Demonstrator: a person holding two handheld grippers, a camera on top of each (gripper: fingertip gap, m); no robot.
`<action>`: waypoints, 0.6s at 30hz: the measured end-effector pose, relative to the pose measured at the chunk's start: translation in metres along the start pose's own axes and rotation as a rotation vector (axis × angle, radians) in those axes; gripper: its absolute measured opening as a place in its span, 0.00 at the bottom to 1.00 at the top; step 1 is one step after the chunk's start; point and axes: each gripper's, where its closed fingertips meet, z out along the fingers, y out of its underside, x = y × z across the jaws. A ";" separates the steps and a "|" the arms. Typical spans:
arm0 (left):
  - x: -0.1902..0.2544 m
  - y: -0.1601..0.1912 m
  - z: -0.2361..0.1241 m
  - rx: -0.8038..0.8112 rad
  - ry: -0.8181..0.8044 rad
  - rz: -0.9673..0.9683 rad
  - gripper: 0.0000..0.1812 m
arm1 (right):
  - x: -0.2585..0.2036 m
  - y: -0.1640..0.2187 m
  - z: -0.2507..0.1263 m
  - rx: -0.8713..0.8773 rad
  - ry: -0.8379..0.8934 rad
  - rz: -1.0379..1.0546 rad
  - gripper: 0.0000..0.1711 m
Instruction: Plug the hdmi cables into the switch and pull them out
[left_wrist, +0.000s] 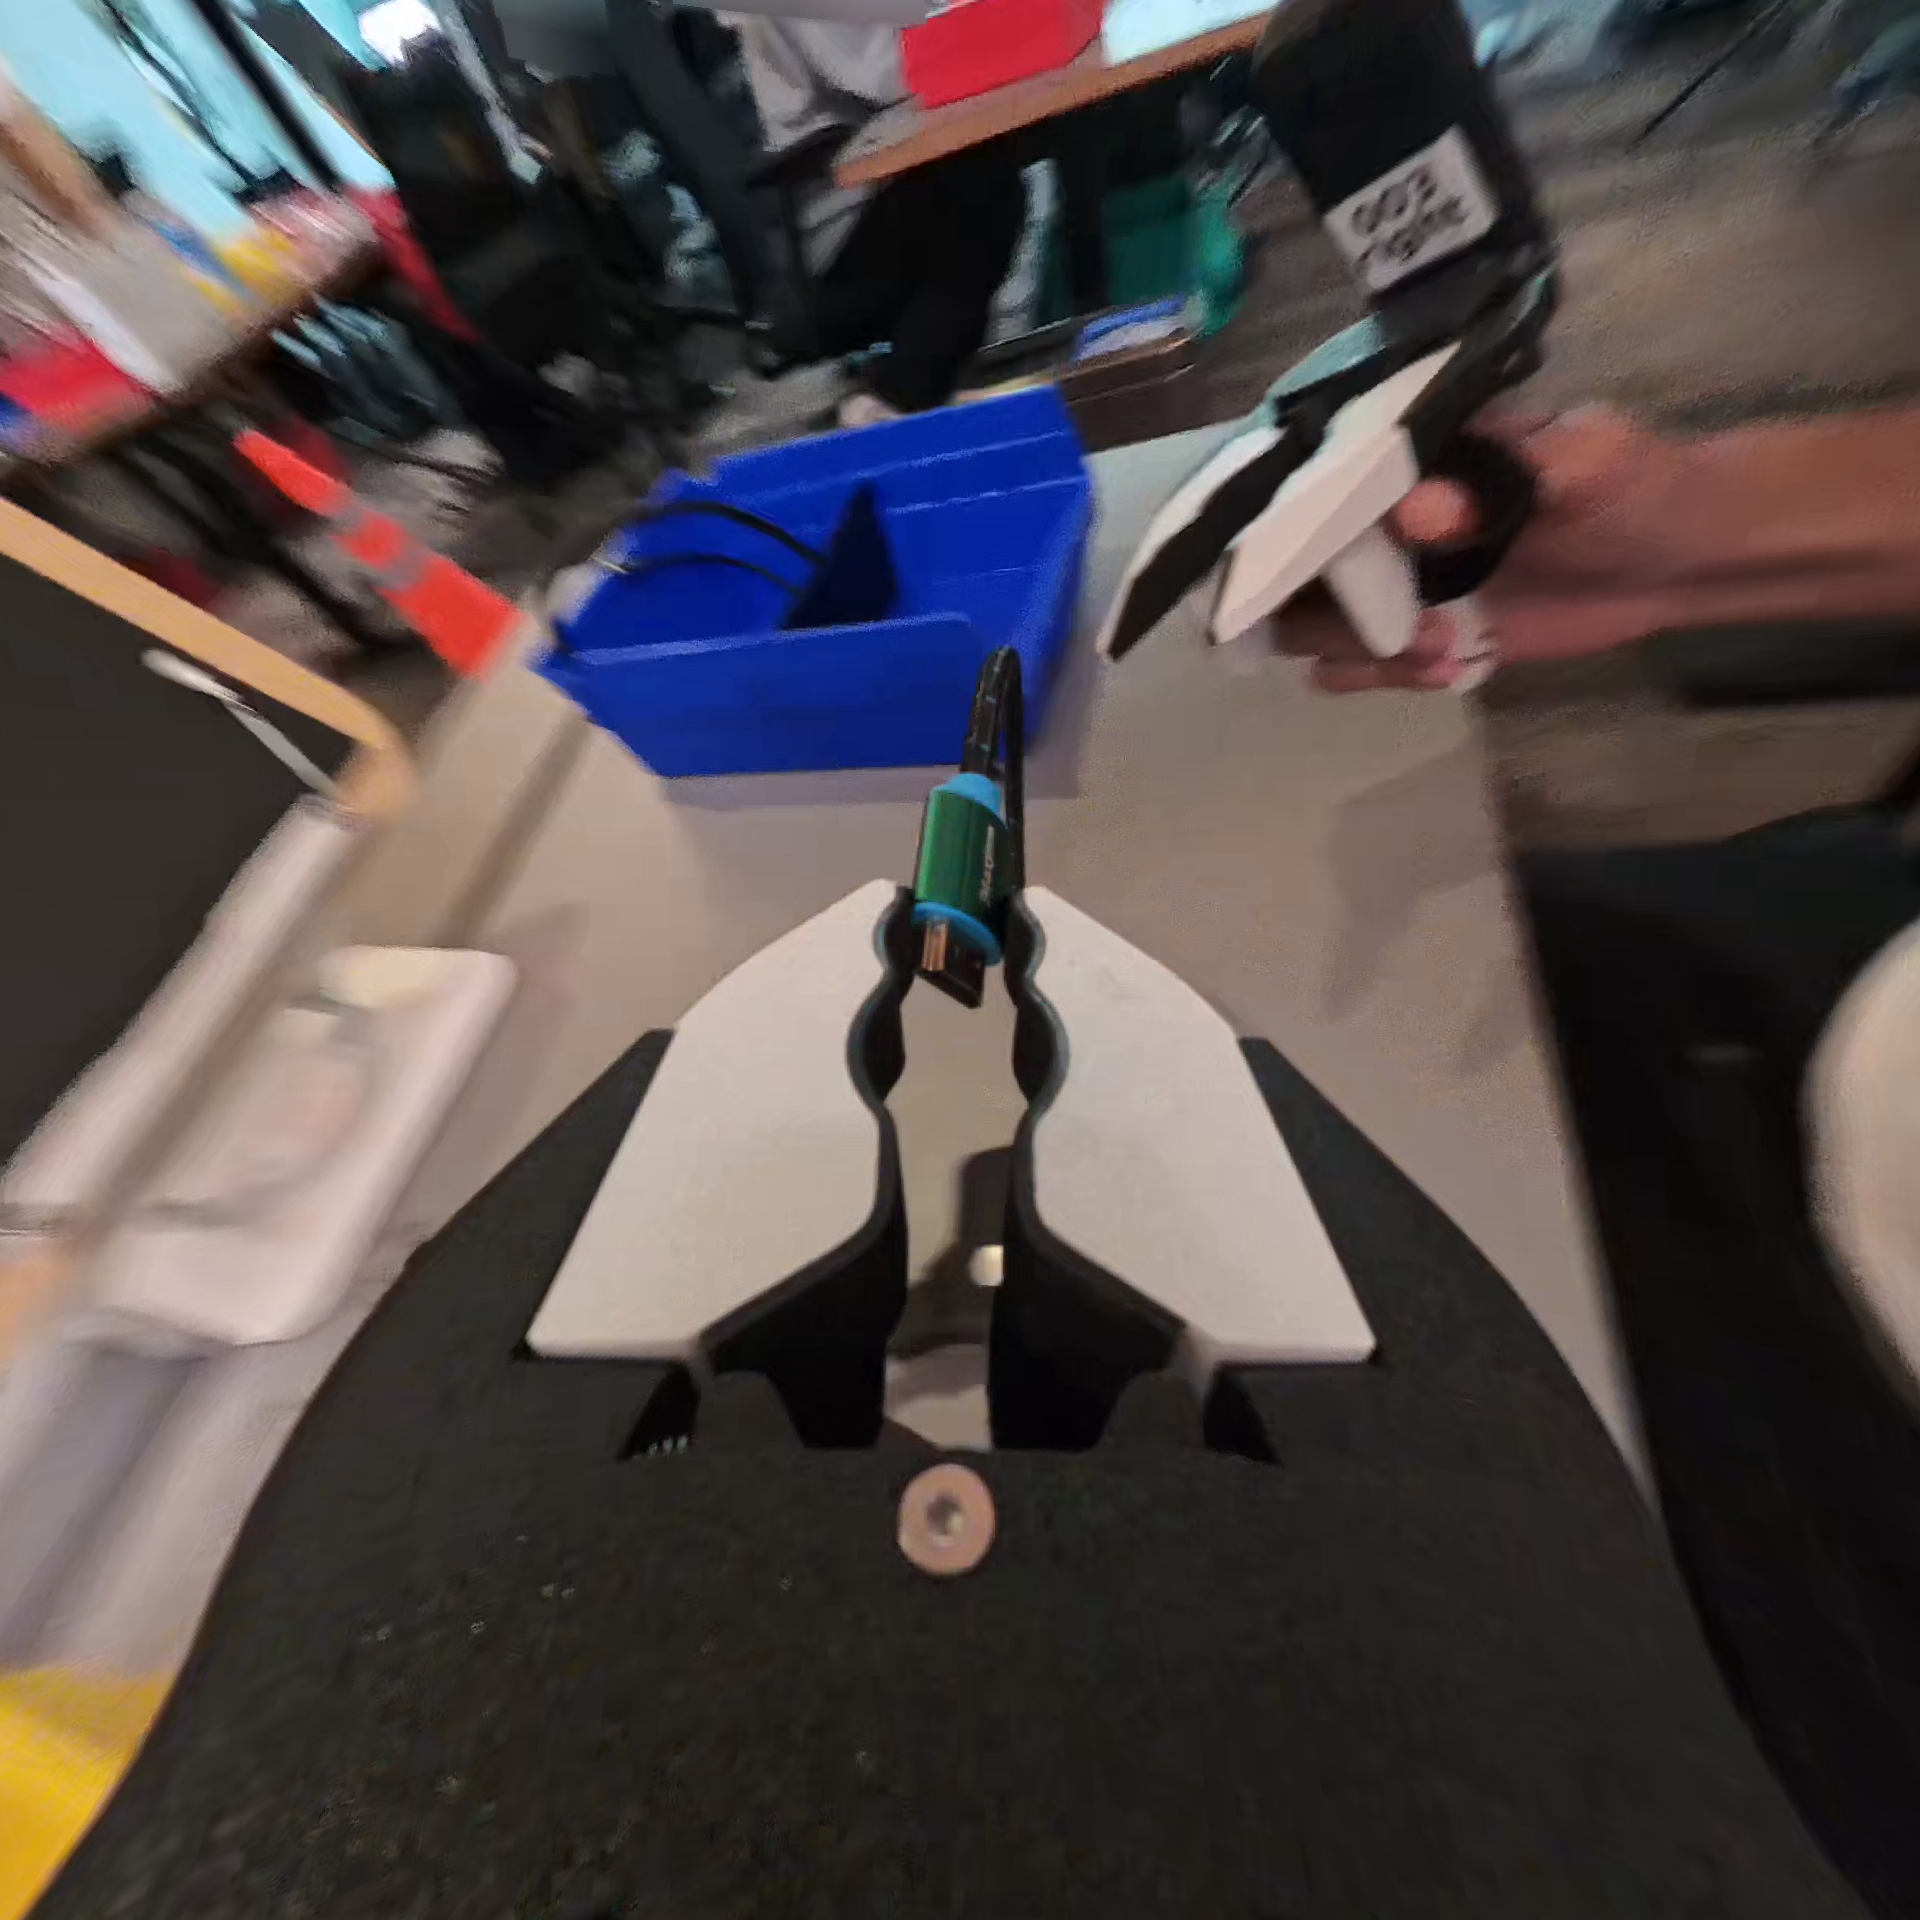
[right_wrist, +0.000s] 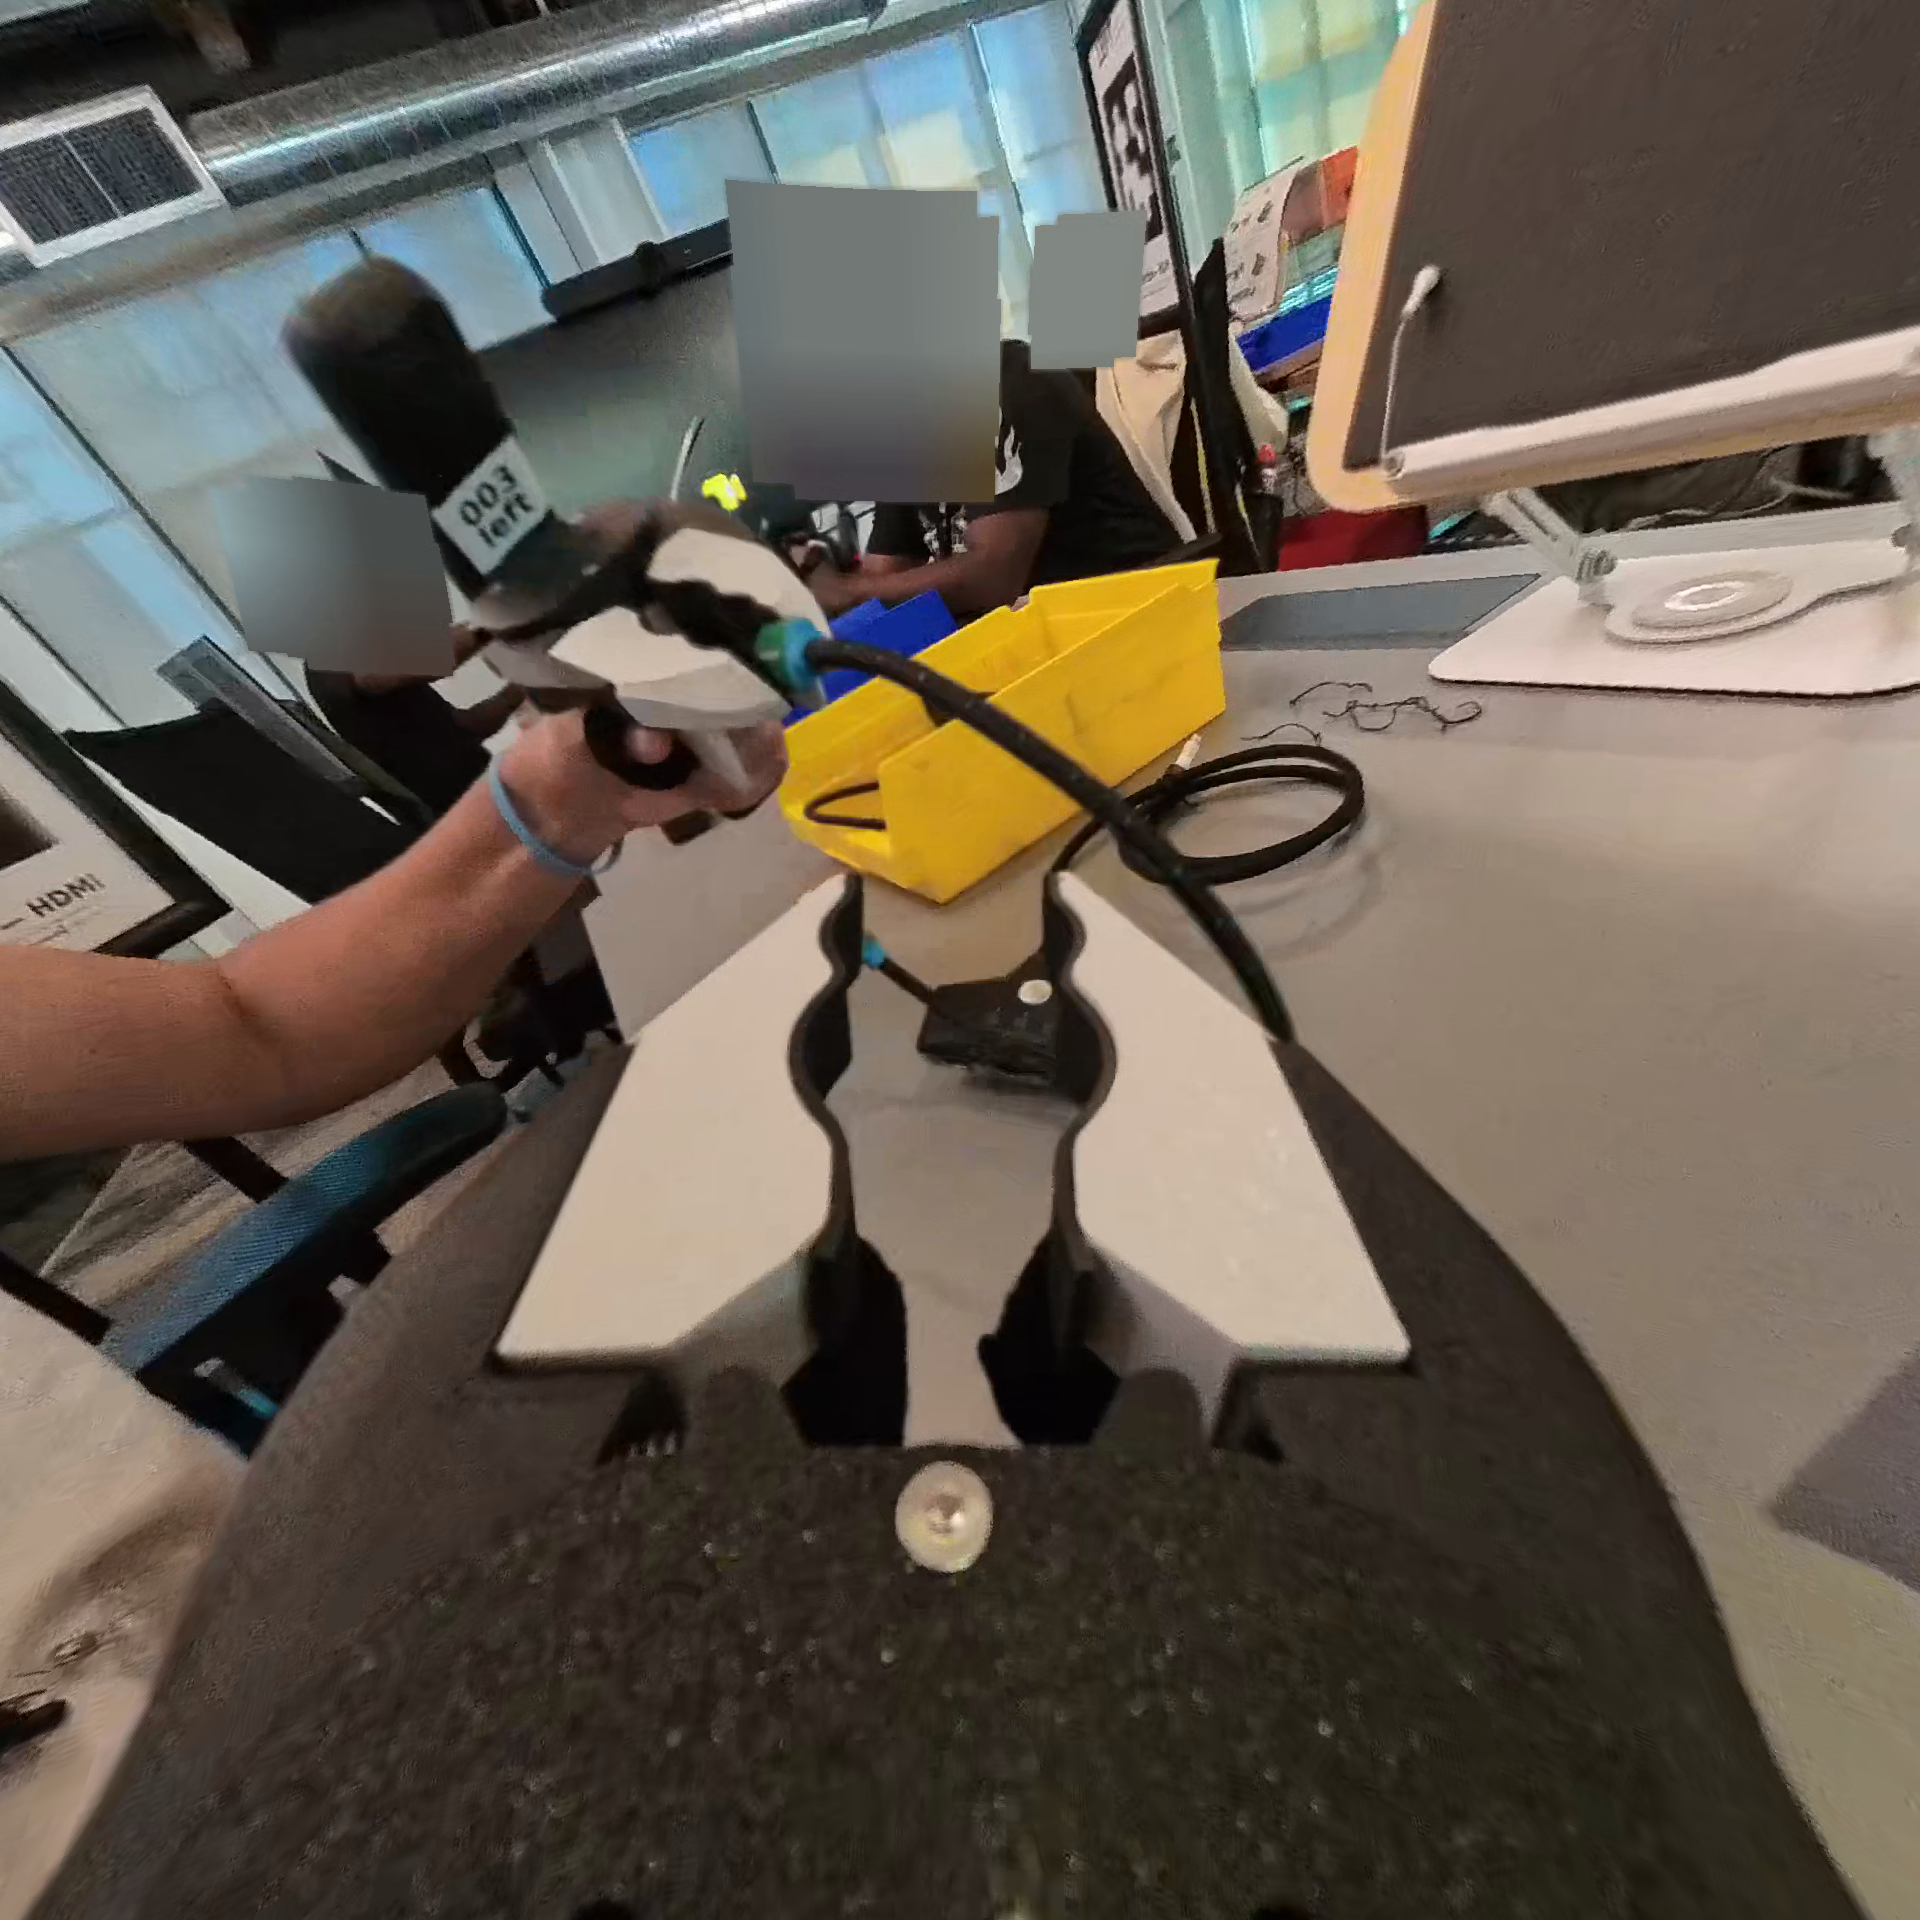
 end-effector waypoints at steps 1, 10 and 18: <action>-0.003 -0.010 -0.004 -0.009 -0.086 0.124 0.09 | -0.002 -0.001 -0.001 0.002 -0.014 0.018 0.20; 0.049 -0.022 0.016 -0.106 -0.376 0.999 0.09 | -0.062 0.005 0.014 -0.005 -0.537 0.483 0.23; 0.075 -0.018 0.019 0.001 -0.496 1.243 0.09 | -0.075 0.002 0.011 -0.020 -0.618 0.486 0.15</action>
